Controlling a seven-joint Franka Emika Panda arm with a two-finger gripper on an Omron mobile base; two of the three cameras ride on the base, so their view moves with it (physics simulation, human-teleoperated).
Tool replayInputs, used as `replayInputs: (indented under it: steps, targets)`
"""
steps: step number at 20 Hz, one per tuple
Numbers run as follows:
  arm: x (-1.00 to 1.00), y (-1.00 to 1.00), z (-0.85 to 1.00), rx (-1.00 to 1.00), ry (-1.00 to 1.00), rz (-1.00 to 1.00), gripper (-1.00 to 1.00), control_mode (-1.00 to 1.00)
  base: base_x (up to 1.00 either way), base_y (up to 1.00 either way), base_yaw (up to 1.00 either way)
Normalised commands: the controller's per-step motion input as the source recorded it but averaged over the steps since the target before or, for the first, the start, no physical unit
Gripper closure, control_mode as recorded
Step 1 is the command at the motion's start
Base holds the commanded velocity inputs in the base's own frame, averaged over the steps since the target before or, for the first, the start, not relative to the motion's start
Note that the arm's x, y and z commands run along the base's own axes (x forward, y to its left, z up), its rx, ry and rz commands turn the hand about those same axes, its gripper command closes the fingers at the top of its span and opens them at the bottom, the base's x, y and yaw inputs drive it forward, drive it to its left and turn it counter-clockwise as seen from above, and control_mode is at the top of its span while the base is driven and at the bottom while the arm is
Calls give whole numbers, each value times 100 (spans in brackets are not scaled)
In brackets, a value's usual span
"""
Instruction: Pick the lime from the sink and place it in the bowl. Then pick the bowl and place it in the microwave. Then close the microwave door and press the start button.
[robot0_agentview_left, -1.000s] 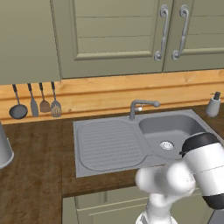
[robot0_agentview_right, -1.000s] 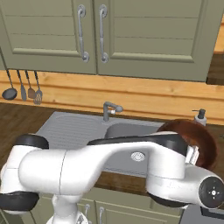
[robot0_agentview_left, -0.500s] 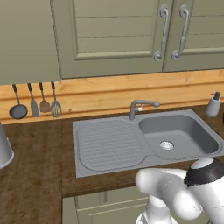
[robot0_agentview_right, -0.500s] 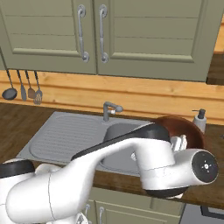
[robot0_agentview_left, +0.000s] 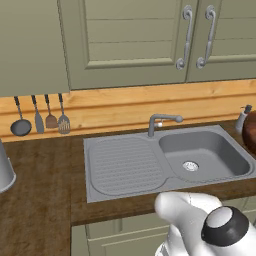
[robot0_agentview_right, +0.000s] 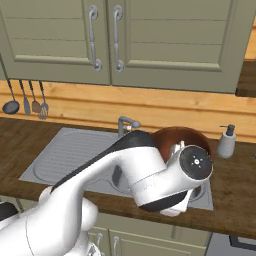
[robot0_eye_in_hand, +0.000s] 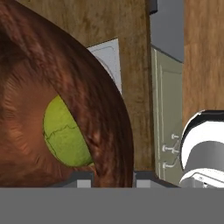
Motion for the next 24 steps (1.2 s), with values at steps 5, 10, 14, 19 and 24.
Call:
replayInputs:
  steps: [5, 10, 14, 19, 24]
  targets:
    - [10, 39, 0, -7, 11, 1, 100, -100, 0, 0, 0]
    - [0, 18, 0, -6, 0, -3, 100, 100, 0, 2, -4]
    - [0, 0, 0, 0, 0, 0, 100, 100, -6, 0, -40]
    - [0, 0, 0, 0, 0, 0, 100, 100, -19, 0, -66]
    - [0, 0, 0, 0, 0, 0, 100, 100, -11, 0, -80]
